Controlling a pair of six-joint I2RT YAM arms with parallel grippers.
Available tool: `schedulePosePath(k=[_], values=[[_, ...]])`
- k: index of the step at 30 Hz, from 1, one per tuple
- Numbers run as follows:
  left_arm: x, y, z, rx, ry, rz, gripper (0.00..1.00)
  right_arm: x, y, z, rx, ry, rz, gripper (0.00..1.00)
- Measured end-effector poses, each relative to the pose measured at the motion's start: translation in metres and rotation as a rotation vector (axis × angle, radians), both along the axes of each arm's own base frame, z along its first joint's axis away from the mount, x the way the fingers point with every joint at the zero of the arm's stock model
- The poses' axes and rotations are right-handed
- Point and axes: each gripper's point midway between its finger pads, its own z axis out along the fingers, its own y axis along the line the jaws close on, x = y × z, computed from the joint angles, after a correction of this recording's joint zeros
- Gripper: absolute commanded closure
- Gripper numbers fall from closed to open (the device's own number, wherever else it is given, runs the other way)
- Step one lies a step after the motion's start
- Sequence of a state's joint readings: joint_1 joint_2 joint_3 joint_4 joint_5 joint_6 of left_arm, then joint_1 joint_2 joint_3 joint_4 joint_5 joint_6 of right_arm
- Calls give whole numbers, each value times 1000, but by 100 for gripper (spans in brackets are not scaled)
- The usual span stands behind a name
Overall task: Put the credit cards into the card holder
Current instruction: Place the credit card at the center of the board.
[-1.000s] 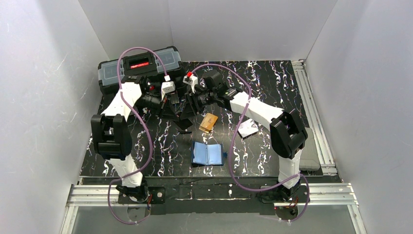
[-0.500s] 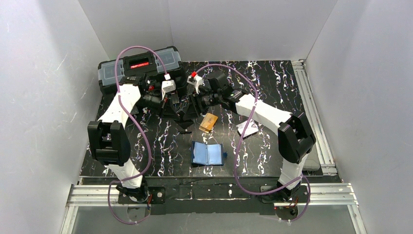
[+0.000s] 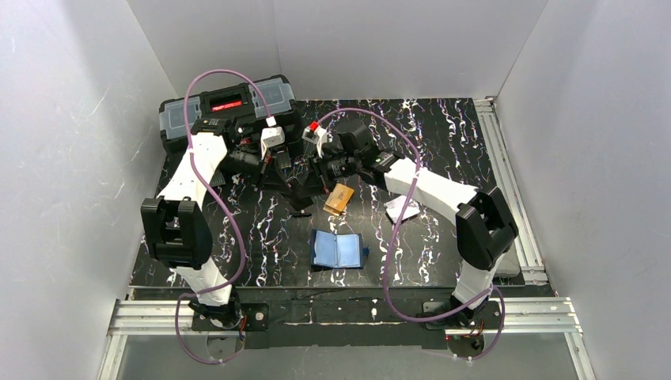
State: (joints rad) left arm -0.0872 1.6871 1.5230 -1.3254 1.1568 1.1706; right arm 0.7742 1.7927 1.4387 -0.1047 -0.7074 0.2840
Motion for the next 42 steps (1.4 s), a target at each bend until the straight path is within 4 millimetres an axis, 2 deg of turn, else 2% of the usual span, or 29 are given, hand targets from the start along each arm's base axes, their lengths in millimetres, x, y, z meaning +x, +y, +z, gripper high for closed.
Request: schedulePosePath(k=[4, 8, 10, 12, 18, 26, 30, 42], values=[[-3, -1, 3, -7, 31, 7, 99, -7, -2, 4, 22, -22, 17, 99], [-5, -4, 5, -13, 50, 11, 72, -10, -5, 6, 32, -27, 14, 99], [-3, -5, 6, -23, 47, 14, 64, -12, -7, 6, 31, -23, 9, 99], [-3, -6, 10, -35, 42, 16, 62, -11, -9, 5, 22, -17, -1, 99], [-5, -6, 18, -40, 2, 7, 61, -12, -11, 4, 10, -7, -4, 99], [-16, -3, 27, -47, -60, -55, 63, -21, -16, 14, 14, -22, 12, 99], [-16, -2, 27, -51, -103, -78, 68, -22, -19, 15, 10, -29, 14, 99], [-13, -2, 27, -63, -175, -105, 68, -19, -20, 17, 3, -37, 0, 99]])
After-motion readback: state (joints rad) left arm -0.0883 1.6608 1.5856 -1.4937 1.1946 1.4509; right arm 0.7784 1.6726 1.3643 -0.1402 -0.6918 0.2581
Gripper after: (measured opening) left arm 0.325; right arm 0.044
